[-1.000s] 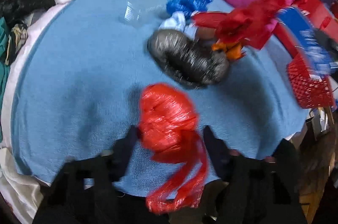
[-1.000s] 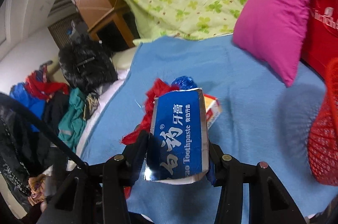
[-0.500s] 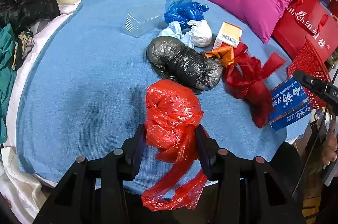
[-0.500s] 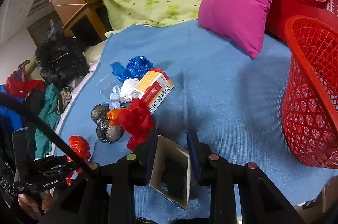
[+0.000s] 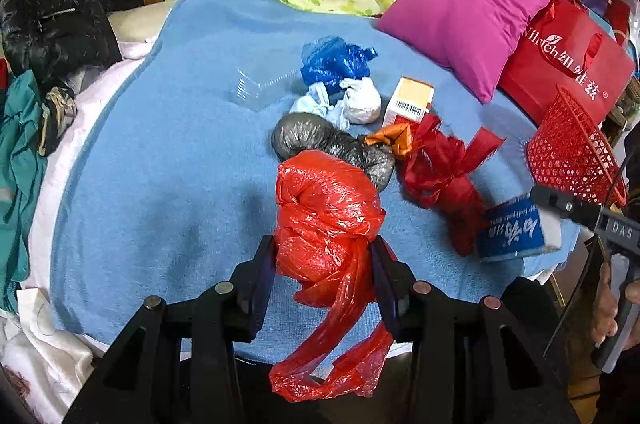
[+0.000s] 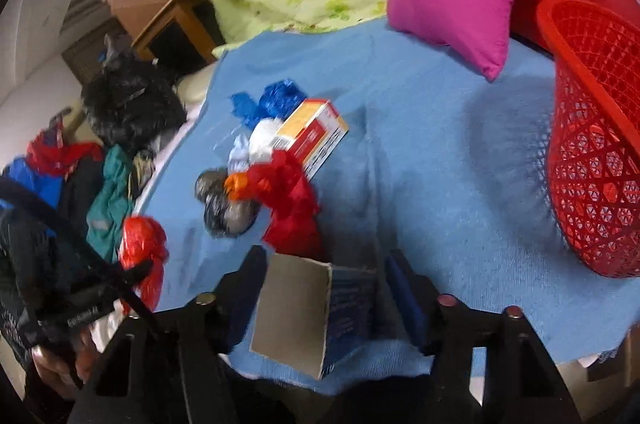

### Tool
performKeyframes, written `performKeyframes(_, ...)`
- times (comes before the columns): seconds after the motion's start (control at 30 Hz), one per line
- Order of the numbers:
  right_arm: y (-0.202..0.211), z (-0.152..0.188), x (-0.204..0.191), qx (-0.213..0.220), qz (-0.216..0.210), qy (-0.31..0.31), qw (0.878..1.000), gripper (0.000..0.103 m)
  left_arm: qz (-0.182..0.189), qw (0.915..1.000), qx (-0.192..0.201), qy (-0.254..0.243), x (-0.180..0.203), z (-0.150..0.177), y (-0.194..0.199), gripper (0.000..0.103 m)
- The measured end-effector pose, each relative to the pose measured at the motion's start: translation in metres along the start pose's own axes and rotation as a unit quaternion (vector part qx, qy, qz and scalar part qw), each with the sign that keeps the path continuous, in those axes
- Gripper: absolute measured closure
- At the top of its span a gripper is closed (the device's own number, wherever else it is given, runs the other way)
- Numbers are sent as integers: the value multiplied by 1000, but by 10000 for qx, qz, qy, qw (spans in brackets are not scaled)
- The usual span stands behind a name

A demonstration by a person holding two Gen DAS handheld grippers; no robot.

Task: Collect trash
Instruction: 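Carry the toothpaste box into the red basket and open the right tool while the left holds the bag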

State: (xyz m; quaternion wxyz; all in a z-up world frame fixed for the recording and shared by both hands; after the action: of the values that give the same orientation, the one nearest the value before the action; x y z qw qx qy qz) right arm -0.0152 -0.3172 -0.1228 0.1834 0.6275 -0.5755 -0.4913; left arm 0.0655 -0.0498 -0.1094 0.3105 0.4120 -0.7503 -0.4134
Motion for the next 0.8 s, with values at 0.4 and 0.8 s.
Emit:
performKeyframes(0.4,19,37,-6,-558,-77,-35,9984,57,-50,9998,186,-77,3,5,17,55)
performKeyframes(0.8,-18,43,-8,-1013,-406,-428,9931,42,2,9996,274,-83,3,8,28,55)
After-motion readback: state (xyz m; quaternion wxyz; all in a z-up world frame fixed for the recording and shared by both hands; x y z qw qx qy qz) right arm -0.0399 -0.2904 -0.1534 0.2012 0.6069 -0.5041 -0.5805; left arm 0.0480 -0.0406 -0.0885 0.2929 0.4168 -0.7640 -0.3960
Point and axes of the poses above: each gripper's, at about its wrist camera, not at the fingertips, and y roughly against the way its jaws point, x to its right, z to its underside, the point moved 1 cm from there along -y, roughly the way its jaws point, and after that the axes turned 10 degrees about -x, right-handed, at the moved point
